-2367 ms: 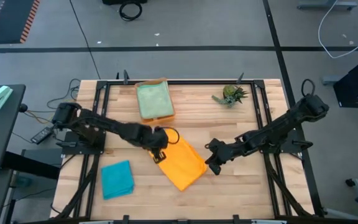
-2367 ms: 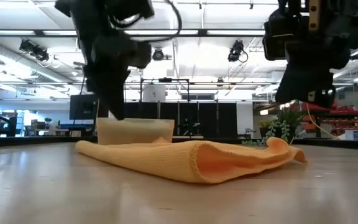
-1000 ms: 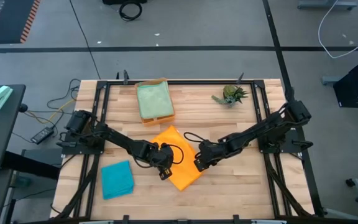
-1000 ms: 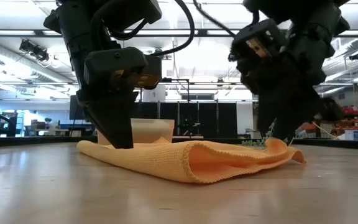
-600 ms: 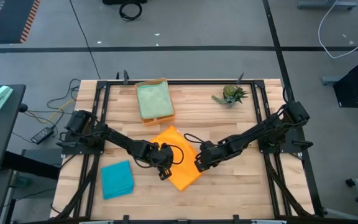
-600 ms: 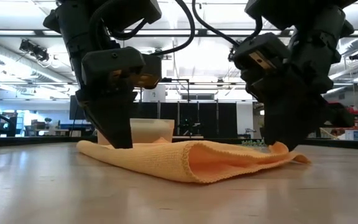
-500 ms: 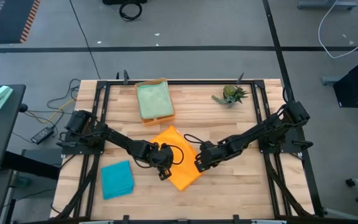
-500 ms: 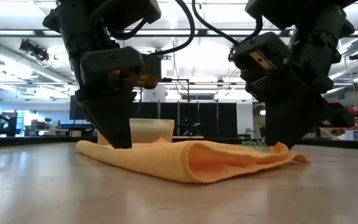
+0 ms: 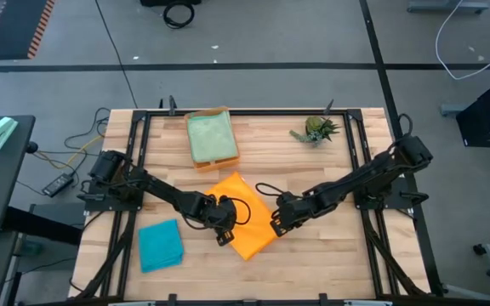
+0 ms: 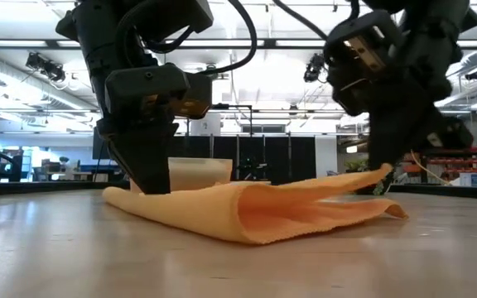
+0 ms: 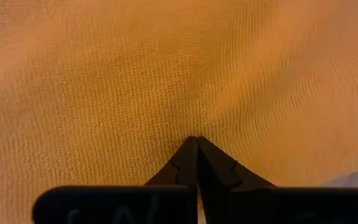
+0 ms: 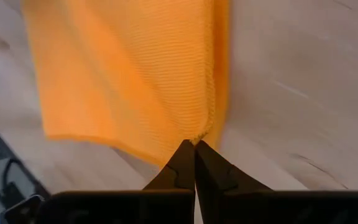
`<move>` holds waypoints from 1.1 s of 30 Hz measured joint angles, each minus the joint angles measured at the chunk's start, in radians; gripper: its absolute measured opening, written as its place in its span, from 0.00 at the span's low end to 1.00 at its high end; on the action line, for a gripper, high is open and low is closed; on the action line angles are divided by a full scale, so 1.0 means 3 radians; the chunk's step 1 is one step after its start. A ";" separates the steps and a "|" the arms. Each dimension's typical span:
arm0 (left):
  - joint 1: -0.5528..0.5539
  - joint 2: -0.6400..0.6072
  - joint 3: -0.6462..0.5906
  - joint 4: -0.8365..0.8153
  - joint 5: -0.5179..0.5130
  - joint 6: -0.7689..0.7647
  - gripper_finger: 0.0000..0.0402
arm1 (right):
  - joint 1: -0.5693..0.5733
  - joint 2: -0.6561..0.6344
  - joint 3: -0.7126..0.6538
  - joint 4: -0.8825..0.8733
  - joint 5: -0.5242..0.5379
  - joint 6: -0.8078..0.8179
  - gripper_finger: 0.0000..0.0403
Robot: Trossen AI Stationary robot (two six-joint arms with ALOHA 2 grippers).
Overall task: Fold microfiber towels
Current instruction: Fold the orange microfiber cloth
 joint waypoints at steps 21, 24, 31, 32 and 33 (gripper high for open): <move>0.0023 0.0000 -0.0001 0.0017 0.0006 -0.0020 0.06 | 0.0101 0.0015 -0.0001 -0.0096 -0.0126 -0.0034 0.15; 0.0023 0.0001 -0.0001 0.0017 0.0004 -0.0026 0.05 | 0.0087 0.0003 -0.0001 -0.0105 -0.0200 -0.0089 0.22; 0.0023 0.0001 -0.0003 0.0020 0.0000 -0.0029 0.02 | 0.0024 -0.0269 -0.0001 -0.0086 -0.0051 -0.0198 0.25; 0.0023 0.0001 -0.0003 0.0021 0.0001 -0.0029 0.02 | 0.0024 -0.0280 -0.0001 -0.0057 -0.0007 -0.0225 0.21; 0.0023 0.0001 -0.0003 0.0022 0.0001 -0.0029 0.04 | 0.0024 -0.0271 -0.0001 -0.0003 0.0011 -0.0268 0.16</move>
